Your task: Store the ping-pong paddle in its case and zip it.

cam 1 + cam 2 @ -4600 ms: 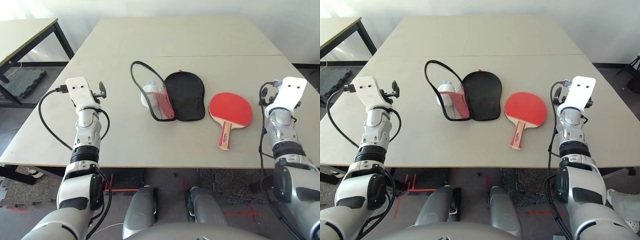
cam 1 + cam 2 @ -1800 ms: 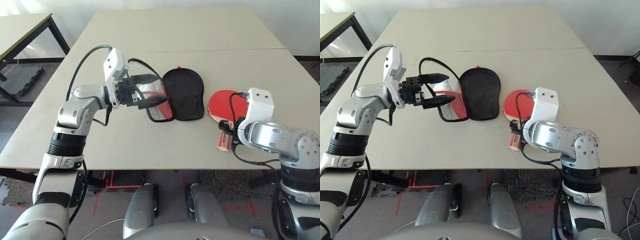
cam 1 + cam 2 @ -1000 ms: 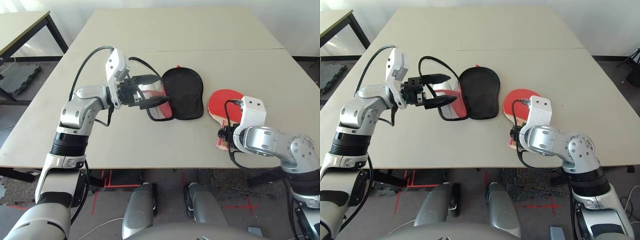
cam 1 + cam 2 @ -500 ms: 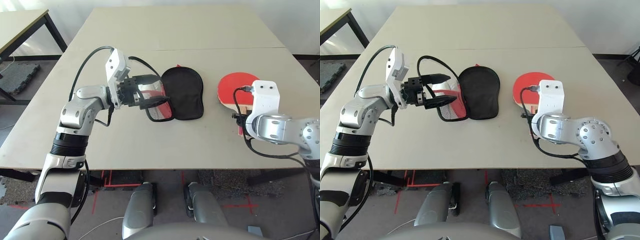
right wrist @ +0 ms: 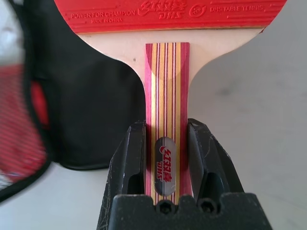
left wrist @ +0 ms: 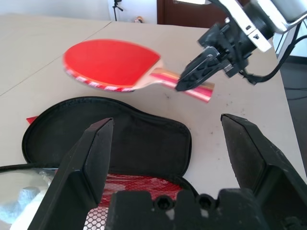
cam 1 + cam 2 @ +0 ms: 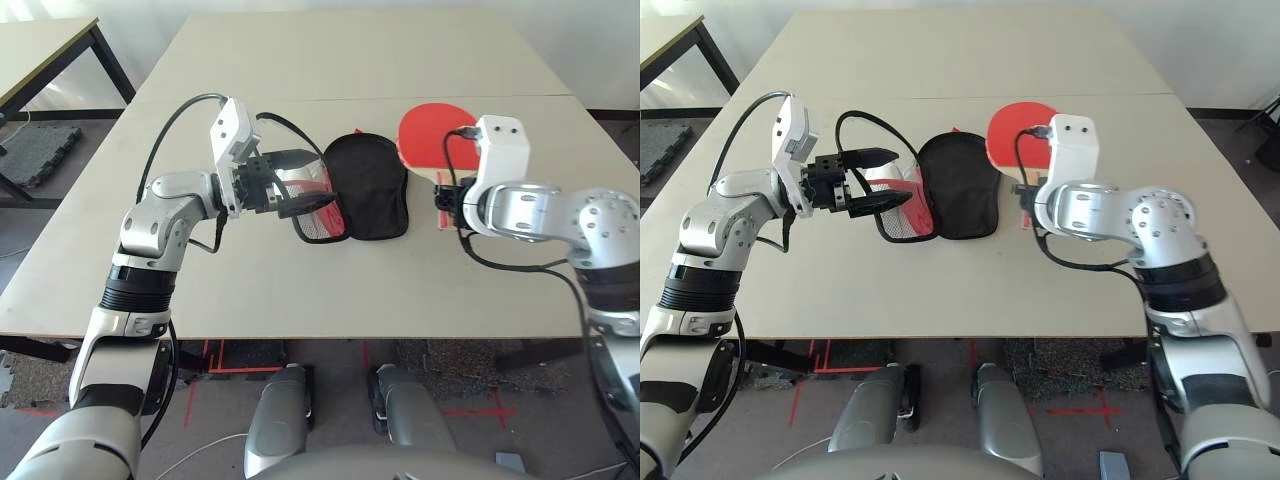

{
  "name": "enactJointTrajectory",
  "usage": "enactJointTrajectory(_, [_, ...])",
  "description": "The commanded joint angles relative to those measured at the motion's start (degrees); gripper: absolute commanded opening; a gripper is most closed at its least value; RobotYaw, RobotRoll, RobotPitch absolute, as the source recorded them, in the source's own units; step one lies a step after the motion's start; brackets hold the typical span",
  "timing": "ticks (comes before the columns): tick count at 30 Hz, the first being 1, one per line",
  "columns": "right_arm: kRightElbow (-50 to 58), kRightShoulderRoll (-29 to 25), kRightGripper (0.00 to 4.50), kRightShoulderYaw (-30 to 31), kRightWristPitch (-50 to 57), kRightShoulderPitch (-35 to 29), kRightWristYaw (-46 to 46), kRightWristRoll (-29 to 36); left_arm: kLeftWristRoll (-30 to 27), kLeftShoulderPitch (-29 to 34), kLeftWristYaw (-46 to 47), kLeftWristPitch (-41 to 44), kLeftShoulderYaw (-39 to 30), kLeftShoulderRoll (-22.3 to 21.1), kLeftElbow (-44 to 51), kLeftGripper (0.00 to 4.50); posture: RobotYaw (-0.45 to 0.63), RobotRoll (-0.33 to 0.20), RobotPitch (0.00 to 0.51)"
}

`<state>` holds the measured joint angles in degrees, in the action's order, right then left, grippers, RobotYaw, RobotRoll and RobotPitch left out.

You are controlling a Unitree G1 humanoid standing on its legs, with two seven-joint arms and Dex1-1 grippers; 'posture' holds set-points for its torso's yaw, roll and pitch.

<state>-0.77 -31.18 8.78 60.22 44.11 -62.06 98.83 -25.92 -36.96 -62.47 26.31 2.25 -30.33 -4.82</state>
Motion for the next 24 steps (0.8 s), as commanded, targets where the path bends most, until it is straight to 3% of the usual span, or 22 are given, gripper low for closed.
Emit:
enactJointTrajectory(1, [-5.1,3.2,1.08,-0.7,1.3,4.7,4.6,-5.6,0.5,0.9,0.6,-0.1,0.3,0.0,1.0,4.5,0.02,0.0,0.11])
enactJointTrajectory(7, [-14.0,8.1,1.08,-2.2,4.3,9.7,13.2,-17.3,0.4,1.1,1.4,-0.2,0.3,0.3,1.4,4.5,0.03,0.0,0.103])
enactJointTrajectory(24, [-23.6,21.2,1.08,-10.0,11.5,13.1,26.0,-41.8,0.4,2.0,2.2,-0.7,0.3,0.4,1.7,4.5,0.05,0.0,0.102])
